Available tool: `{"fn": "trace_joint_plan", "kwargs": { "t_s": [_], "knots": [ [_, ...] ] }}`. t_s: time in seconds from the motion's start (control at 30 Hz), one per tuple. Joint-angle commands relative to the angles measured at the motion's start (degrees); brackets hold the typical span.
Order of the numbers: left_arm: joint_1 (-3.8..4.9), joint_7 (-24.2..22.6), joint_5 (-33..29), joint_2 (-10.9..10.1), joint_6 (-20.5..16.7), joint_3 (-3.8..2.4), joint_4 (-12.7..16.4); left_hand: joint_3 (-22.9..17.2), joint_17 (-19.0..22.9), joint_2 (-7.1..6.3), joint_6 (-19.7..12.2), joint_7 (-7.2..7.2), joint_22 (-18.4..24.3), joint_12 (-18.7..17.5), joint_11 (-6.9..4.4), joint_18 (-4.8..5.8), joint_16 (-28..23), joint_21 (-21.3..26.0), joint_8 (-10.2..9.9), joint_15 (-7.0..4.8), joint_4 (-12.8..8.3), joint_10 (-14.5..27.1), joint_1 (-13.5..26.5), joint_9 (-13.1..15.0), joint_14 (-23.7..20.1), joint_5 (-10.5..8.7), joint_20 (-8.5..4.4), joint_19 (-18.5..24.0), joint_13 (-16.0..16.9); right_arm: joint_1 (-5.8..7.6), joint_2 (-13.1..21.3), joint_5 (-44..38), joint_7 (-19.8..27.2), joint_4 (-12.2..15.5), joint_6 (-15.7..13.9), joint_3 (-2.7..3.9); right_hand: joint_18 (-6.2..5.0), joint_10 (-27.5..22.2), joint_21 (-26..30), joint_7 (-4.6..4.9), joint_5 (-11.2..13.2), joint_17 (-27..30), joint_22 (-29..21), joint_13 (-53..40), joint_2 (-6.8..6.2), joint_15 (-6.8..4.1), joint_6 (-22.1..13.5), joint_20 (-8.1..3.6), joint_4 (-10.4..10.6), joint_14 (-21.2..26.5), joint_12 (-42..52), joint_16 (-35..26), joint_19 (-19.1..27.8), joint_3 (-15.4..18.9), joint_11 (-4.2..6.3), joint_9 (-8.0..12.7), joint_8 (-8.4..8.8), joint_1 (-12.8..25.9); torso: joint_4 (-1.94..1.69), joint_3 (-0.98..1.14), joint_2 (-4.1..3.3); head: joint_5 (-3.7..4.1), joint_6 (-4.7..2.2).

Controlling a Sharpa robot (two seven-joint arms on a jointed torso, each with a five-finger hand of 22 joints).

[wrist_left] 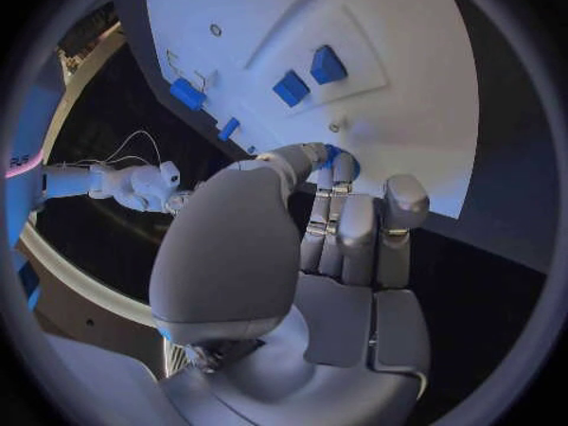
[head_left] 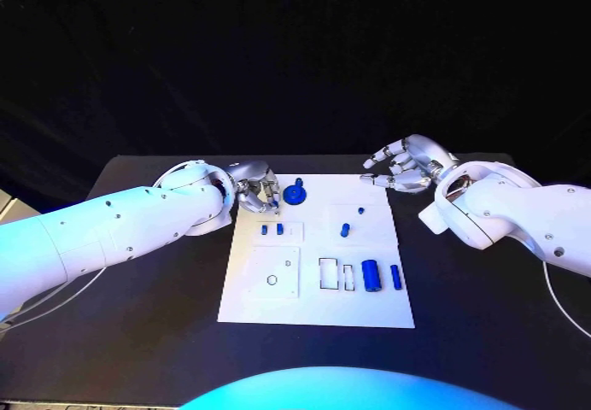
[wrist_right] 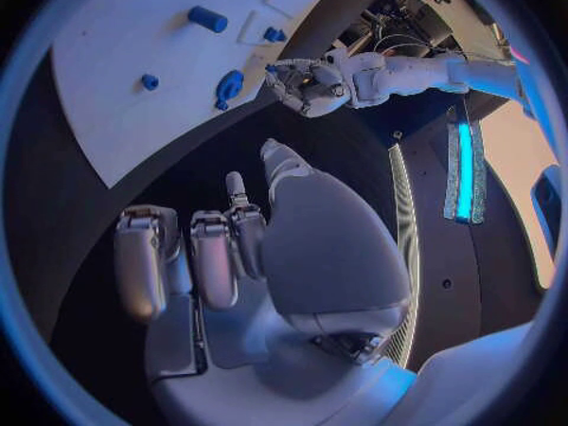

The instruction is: Assemble the parts on the task board

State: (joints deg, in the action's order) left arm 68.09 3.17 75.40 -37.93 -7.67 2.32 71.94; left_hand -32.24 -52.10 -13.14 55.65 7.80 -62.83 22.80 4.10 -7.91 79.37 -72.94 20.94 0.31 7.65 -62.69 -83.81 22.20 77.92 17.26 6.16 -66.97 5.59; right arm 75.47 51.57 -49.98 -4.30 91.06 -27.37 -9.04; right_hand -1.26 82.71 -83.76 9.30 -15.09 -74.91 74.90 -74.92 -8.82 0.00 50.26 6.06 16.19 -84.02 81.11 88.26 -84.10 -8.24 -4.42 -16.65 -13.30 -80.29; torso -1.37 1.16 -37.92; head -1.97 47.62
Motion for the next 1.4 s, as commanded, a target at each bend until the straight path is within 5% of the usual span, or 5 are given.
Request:
{"fn": "trace_joint_plan", "kwargs": {
  "t_s": [0.03,0.63,1.4],
  "knots": [
    [-0.28,-0.2,0.5,0.4,1.4,0.01,-0.5,0.1,0.0,-0.08,0.3,-0.08,0.0,-0.4,0.08,1.15,0.2,-0.1,-0.2,-0.05,-0.3,-0.3,0.6,0.0,0.4,-0.17,0.04,-0.5,-0.1,-0.07,0.0,-0.5,0.4,0.0,0.4,0.0,-0.36,-0.3,0.4,-0.07,0.0,-10.2,11.5,-6.2,0.27,0.19,-0.3,0.12,0.1,-4.8,-0.2,-0.2,-2.6,-0.3,0.04,0.1,-0.23,-0.1,0.24,-0.08,-0.18,-0.03,-0.07],
    [-0.57,0.1,0.3,0.7,2.7,0.16,-1.1,0.1,0.1,-0.1,0.3,-0.1,0.0,-0.5,0.07,1.15,0.2,-0.1,-0.3,-0.06,-0.4,-0.4,0.7,0.1,0.4,-0.18,0.04,-0.5,-0.1,-0.08,0.1,-0.6,0.3,0.1,0.4,0.0,-0.36,-0.3,0.4,-0.07,0.0,-10.2,11.5,-6.2,0.27,0.19,-0.3,0.12,0.1,-4.8,-0.2,-0.2,-2.6,-0.3,0.04,0.1,-0.23,-0.1,0.09,0.0,-0.06,-0.04,0.62],
    [-0.57,0.6,-0.3,0.7,3.9,0.33,-0.8,-0.1,0.1,-0.02,0.4,-0.12,-0.2,-1.0,0.08,1.19,0.1,-0.2,-0.5,-0.08,-0.6,-0.4,0.7,0.1,0.4,-0.09,0.02,-0.6,-0.1,-0.08,0.1,-0.6,0.2,0.1,0.4,0.0,-0.36,-0.3,0.4,-0.07,0.0,-10.2,11.5,-6.2,0.27,0.19,-0.3,0.12,0.1,-4.8,-0.2,-0.2,-2.6,-0.3,0.04,0.1,-0.23,-0.1,0.14,0.04,-0.07,0.0,0.41]
  ]
}}
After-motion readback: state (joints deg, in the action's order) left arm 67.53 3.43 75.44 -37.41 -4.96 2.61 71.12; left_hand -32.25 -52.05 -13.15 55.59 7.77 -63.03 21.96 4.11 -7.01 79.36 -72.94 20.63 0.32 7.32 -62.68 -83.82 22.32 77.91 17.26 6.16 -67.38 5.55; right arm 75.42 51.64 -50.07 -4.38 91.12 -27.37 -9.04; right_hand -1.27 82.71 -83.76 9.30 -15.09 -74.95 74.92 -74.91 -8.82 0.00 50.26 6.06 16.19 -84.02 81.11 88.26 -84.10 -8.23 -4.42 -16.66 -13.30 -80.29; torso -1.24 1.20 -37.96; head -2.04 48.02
